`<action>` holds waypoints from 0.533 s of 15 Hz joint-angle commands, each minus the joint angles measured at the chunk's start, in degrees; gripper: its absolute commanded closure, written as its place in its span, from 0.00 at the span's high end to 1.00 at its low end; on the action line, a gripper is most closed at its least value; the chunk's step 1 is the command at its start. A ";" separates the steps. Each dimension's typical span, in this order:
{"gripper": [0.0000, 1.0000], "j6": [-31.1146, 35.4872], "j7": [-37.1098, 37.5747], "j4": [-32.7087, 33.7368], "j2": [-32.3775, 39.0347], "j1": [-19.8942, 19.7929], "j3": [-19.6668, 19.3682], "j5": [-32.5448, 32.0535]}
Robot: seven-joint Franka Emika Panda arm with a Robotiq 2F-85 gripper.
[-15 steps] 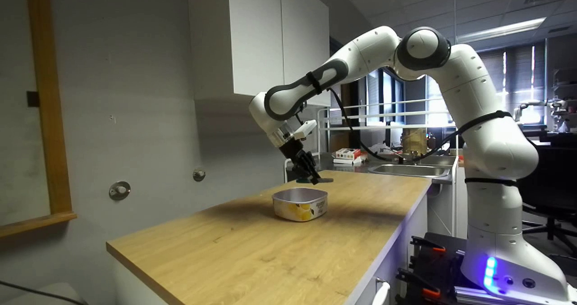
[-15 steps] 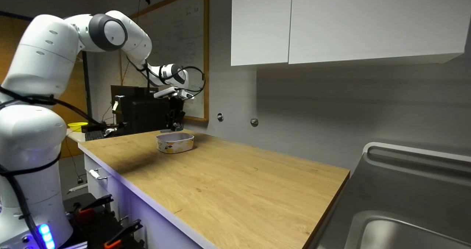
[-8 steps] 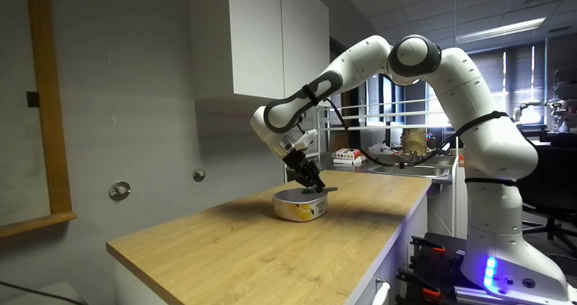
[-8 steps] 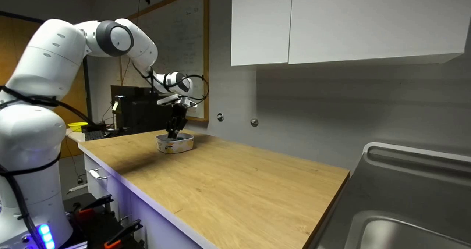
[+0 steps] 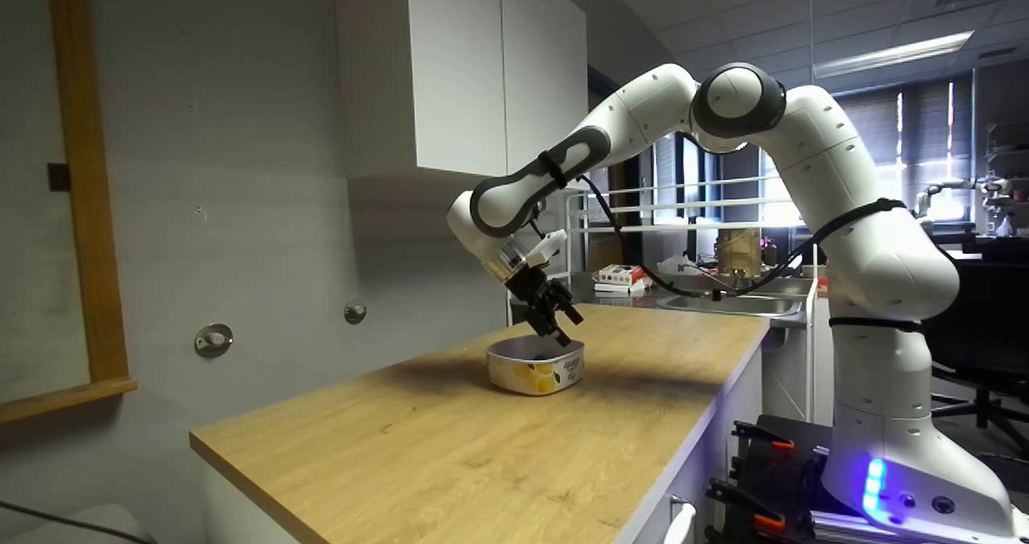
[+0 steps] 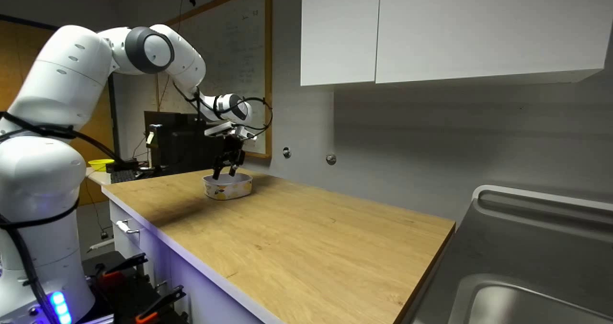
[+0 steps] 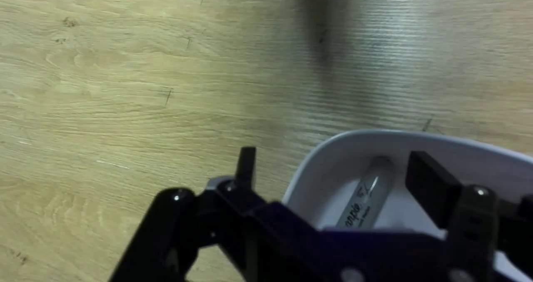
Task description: Put the marker in the white bowl
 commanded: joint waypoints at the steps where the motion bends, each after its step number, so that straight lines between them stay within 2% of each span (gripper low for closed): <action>1: 1.00 -1.14 -0.66 1.03 -0.22 -0.06 -0.29 1.42; 5: 1.00 0.77 -1.96 -1.03 -3.20 -0.40 0.07 2.26; 8: 1.00 4.12 -5.05 -5.07 -8.17 -1.18 0.33 3.38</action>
